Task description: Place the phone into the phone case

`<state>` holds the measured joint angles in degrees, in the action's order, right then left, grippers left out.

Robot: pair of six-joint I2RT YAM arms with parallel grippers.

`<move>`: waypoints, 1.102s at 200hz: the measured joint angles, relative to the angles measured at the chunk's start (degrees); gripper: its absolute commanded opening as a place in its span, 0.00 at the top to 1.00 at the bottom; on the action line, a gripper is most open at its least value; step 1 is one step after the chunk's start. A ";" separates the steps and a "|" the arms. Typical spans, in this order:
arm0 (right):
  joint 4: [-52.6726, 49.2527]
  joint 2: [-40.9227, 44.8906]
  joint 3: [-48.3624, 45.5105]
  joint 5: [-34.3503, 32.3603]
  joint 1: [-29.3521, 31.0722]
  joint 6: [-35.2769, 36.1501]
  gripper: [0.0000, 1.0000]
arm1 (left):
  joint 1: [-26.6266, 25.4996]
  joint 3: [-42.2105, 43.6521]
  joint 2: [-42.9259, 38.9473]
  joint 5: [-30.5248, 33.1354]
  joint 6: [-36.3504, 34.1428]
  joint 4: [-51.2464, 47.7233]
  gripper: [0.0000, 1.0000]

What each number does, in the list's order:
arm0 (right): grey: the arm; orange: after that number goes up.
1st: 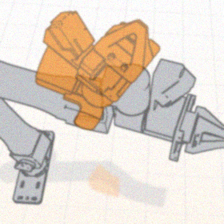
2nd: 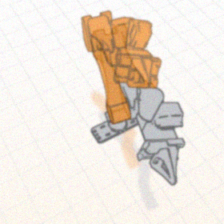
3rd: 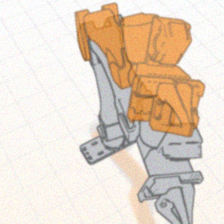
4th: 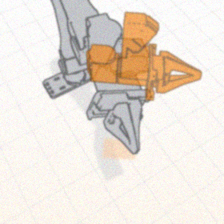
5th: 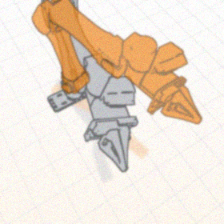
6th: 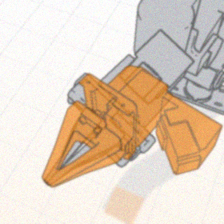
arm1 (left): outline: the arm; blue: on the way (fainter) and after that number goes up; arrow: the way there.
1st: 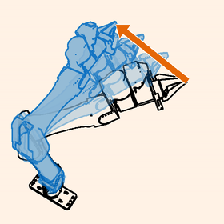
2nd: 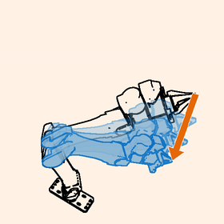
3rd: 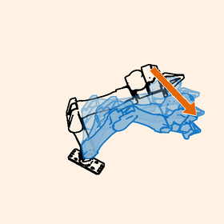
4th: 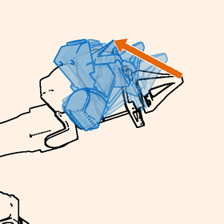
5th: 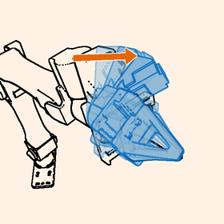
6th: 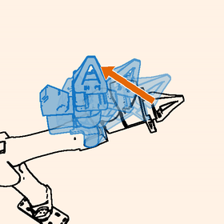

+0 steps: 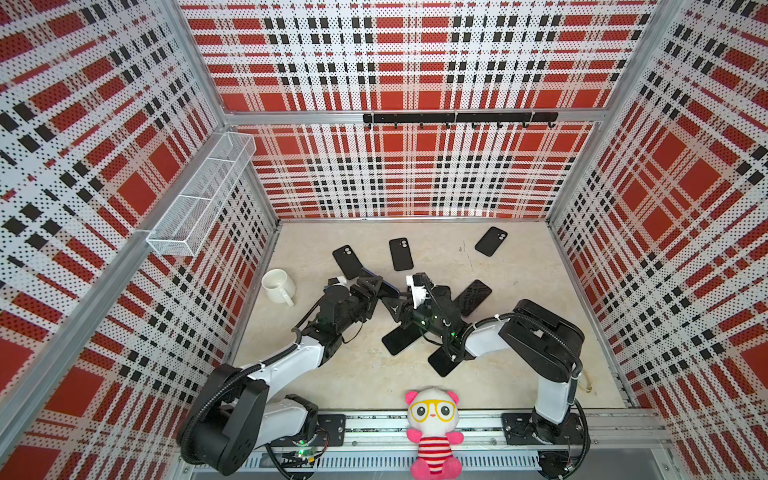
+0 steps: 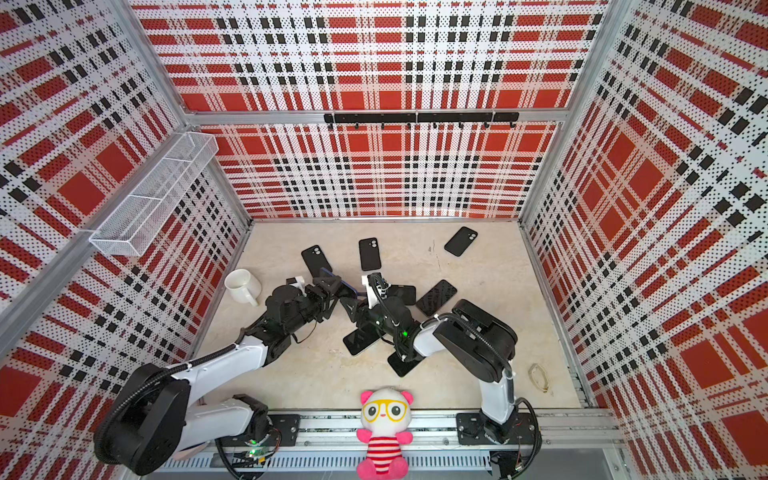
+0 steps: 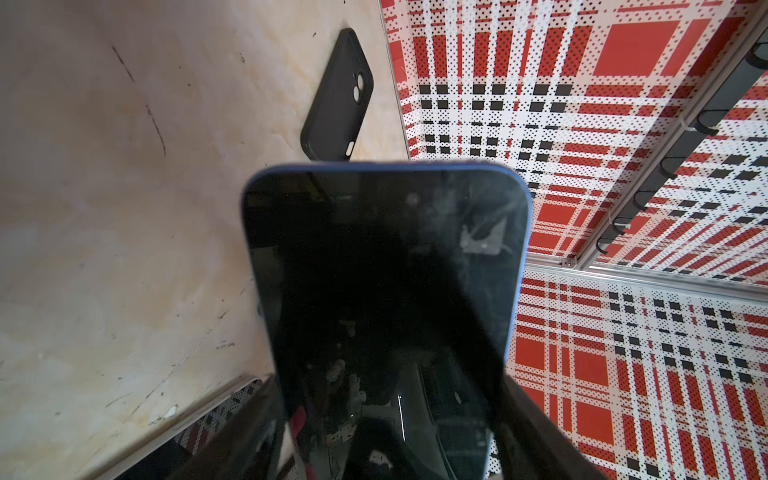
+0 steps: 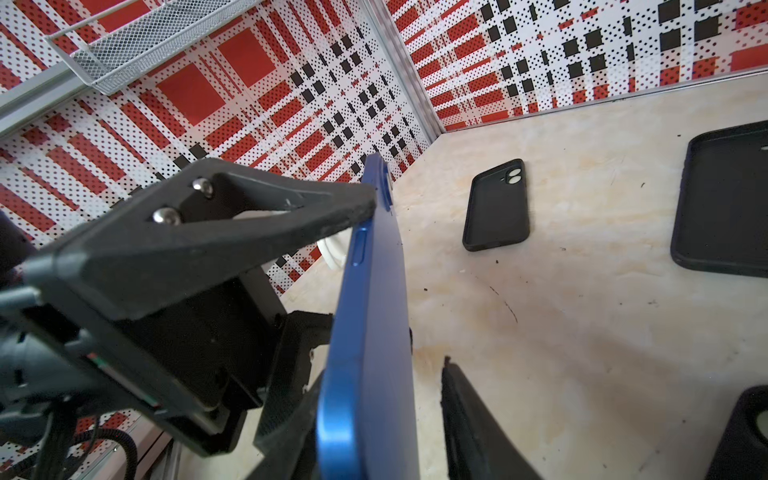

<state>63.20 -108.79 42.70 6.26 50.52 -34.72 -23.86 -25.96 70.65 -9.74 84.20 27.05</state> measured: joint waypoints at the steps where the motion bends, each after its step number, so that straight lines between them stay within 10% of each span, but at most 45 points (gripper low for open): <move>1: 0.02 0.00 0.00 -0.02 0.00 0.00 0.60 | 0.00 0.00 0.00 0.00 0.00 0.00 0.76; 83: 1.14 0.00 -0.50 -1.14 -0.13 1.70 0.93 | -0.13 0.63 0.02 0.13 -0.02 0.28 0.69; 140: 0.96 1.79 -1.84 -0.22 -0.04 0.68 0.95 | -0.42 0.96 -0.22 0.76 -1.20 3.45 0.00; 220: -23.58 22.45 -4.13 1.09 -9.44 1.60 0.99 | 2.05 -13.73 1.27 2.89 -22.51 -11.17 0.02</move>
<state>39.62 -86.35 38.57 7.35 41.08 -33.12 -21.80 -39.68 71.92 -6.85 61.69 15.88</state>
